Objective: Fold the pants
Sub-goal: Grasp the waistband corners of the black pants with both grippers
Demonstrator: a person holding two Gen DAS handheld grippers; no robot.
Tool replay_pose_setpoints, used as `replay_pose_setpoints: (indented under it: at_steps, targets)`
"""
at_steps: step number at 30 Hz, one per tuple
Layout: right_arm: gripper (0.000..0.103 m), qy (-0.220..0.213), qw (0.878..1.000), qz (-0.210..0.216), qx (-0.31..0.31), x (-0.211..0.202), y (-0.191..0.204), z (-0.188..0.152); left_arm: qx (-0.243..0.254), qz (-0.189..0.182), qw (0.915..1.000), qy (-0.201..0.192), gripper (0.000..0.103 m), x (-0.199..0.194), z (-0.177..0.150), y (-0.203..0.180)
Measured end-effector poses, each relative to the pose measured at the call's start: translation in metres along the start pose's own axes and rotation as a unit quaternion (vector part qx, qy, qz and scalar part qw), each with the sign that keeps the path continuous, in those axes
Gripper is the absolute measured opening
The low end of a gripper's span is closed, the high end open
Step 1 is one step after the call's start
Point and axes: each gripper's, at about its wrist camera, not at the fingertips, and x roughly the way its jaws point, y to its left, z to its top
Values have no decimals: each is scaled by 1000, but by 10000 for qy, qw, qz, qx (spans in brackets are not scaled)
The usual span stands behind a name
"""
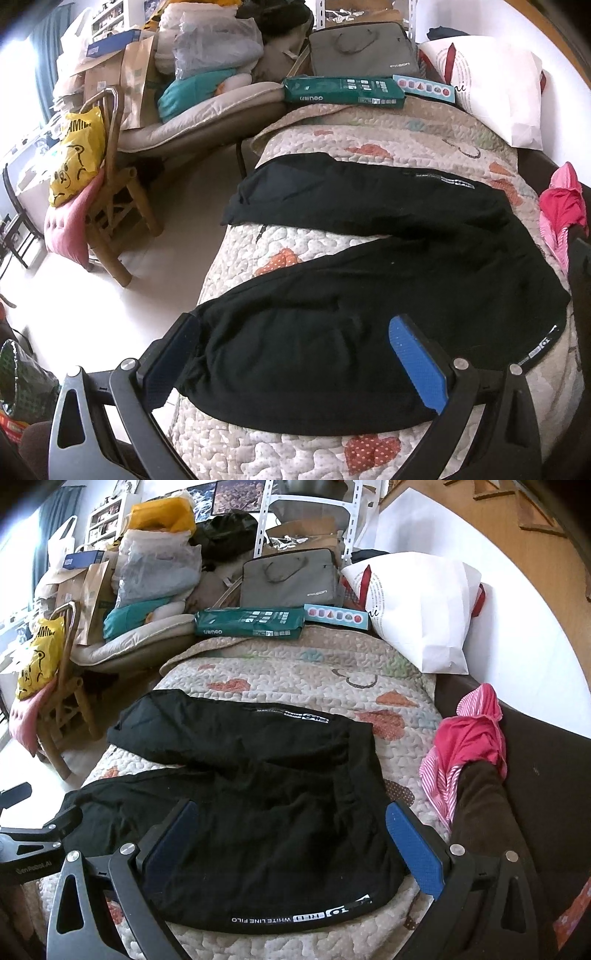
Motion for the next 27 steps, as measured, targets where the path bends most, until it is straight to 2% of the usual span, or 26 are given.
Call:
replay_pose_setpoints:
  at_steps: [6, 13, 19, 22, 23, 25, 27]
  targets:
    - [103, 84, 10000, -17, -25, 9, 3, 2, -103, 52, 9998, 179, 103, 17, -9, 8]
    - [103, 127, 9998, -65, -149, 22, 10, -3, -669, -197, 9959, 583, 103, 35, -16, 21]
    - [103, 266, 9993, -12, -252, 34, 17, -11, -780, -299, 9923, 919, 103, 43, -18, 23]
    - [103, 403, 9987, 149, -281, 36, 13, -5, -1013, -855, 9831, 1260, 103, 40, -3, 39]
    - [103, 449, 9984, 223, -265, 37, 9, 1, -1073, -938, 9813, 1297, 103, 39, 4, 44]
    - [103, 455, 9982, 279, -264, 38, 0, 13, -1168, -1011, 9798, 1273, 103, 40, 26, 58]
    - [103, 433, 9982, 282, -298, 43, -9, 28, -1124, -913, 9835, 1086, 103, 42, 48, 68]
